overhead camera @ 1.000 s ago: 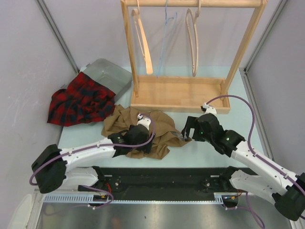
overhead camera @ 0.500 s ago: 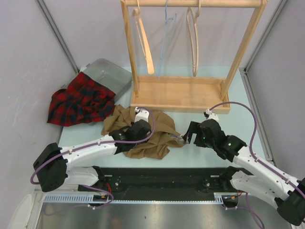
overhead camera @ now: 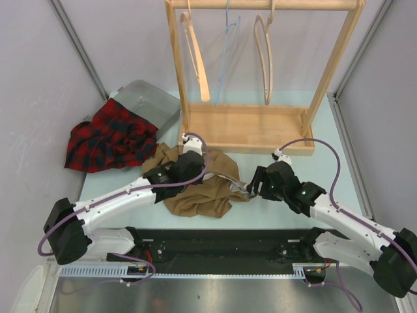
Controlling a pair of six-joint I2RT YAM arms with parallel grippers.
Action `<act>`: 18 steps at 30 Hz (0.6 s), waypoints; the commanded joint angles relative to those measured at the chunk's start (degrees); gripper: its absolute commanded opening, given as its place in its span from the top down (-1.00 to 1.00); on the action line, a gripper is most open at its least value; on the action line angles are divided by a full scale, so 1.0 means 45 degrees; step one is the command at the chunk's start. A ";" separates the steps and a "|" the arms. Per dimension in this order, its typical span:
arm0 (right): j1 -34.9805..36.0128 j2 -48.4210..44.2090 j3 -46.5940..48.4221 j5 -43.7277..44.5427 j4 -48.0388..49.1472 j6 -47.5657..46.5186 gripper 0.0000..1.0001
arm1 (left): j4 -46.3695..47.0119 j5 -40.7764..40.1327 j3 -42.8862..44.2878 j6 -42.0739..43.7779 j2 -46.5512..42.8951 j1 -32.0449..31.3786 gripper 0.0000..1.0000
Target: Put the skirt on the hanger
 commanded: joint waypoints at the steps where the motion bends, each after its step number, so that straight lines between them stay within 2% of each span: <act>1: 0.0070 0.0466 -0.0249 -0.0605 0.1035 0.0035 -0.43 | -0.0102 0.1043 0.1124 0.0339 -0.0598 0.0719 0.99; 4: 0.0070 0.1012 -0.0444 -0.1016 0.1621 0.0035 -0.19 | -0.0005 0.2370 0.1281 0.0475 -0.0813 0.1227 0.99; 5: 0.0070 0.1226 -0.0426 -0.1056 0.1738 0.0073 0.03 | 0.0034 0.2644 0.1301 0.0572 -0.0891 0.1345 0.99; 7: 0.0070 0.1364 -0.0173 -0.0959 0.1701 0.0093 0.29 | -0.0004 0.3659 0.1437 0.0845 -0.1106 0.1618 1.00; 8: 0.0070 0.1384 -0.0055 -0.0823 0.1642 -0.0003 0.56 | -0.0062 0.3933 0.1496 0.0924 -0.1164 0.1697 0.99; 11: -0.0027 0.1268 0.0939 -0.0258 0.0534 -0.0354 1.00 | -0.0432 0.5301 0.1827 0.1510 -0.1496 0.2088 0.99; 13: -0.0183 0.1229 0.1564 -0.0119 -0.0054 -0.0978 1.00 | -0.0959 0.6392 0.2237 0.2112 -0.1750 0.2341 1.00; 18: -0.0885 0.1209 0.4199 -0.0099 -0.2067 -0.2346 1.00 | -0.2714 0.7528 0.3467 0.2916 -0.2297 0.2928 1.00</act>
